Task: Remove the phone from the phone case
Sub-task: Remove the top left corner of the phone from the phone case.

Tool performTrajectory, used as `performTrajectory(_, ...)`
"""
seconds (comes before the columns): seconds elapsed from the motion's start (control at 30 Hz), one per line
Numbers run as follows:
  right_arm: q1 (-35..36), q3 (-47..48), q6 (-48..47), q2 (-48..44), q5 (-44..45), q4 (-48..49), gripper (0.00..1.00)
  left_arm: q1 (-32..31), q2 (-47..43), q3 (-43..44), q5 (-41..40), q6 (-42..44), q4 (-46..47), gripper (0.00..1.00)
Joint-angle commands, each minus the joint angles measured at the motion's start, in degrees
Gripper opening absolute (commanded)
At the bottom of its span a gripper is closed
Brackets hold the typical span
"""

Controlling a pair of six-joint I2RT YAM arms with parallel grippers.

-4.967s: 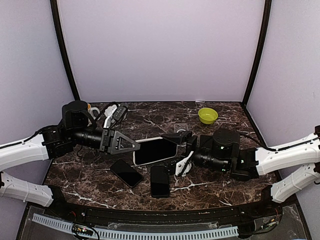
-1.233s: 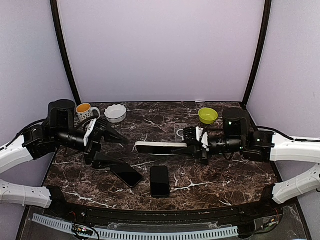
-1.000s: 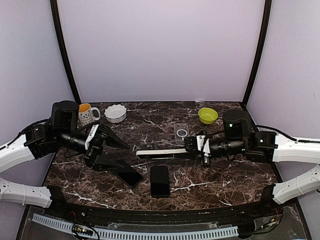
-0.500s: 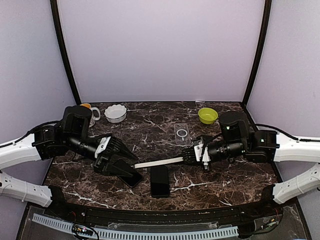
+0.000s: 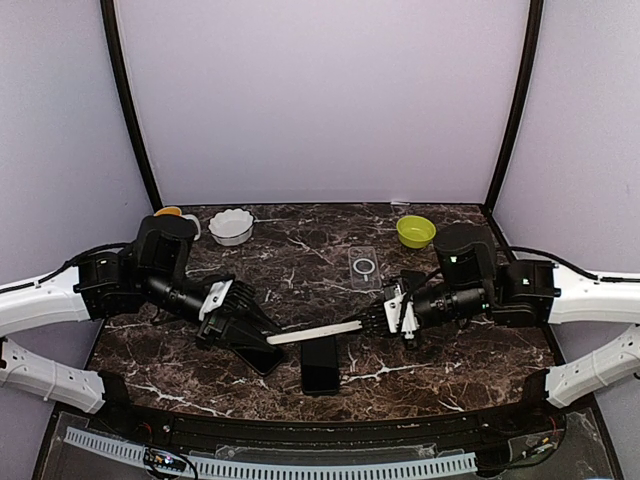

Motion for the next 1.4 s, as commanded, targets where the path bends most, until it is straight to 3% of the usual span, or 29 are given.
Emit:
performTrajectory(0.0,1.9,2.7,-2.4,-0.1,2.7,4.5,0.0,-0.3,0.4,2.1,2.0,1.3,-0.2,0.28)
performTrajectory(0.5,5.9,1.2,-7.4,-1.8,7.4,8.3,0.0,-0.3,2.1,3.4,2.8,3.1,-4.3,0.17)
performTrajectory(1.03,11.7,1.4,-14.1,-1.1,11.4,4.2,0.0,-0.3,12.0,14.0,4.1,7.2,-19.7,0.14)
performTrajectory(1.2,11.7,0.4,-13.3,-1.4,13.0,6.2,0.0,-0.3,11.4,13.3,3.1,5.6,-17.3,0.23)
performTrajectory(1.37,11.5,-1.7,-10.4,-2.8,15.7,7.8,0.0,-0.3,8.1,11.0,1.0,4.6,-15.6,0.5)
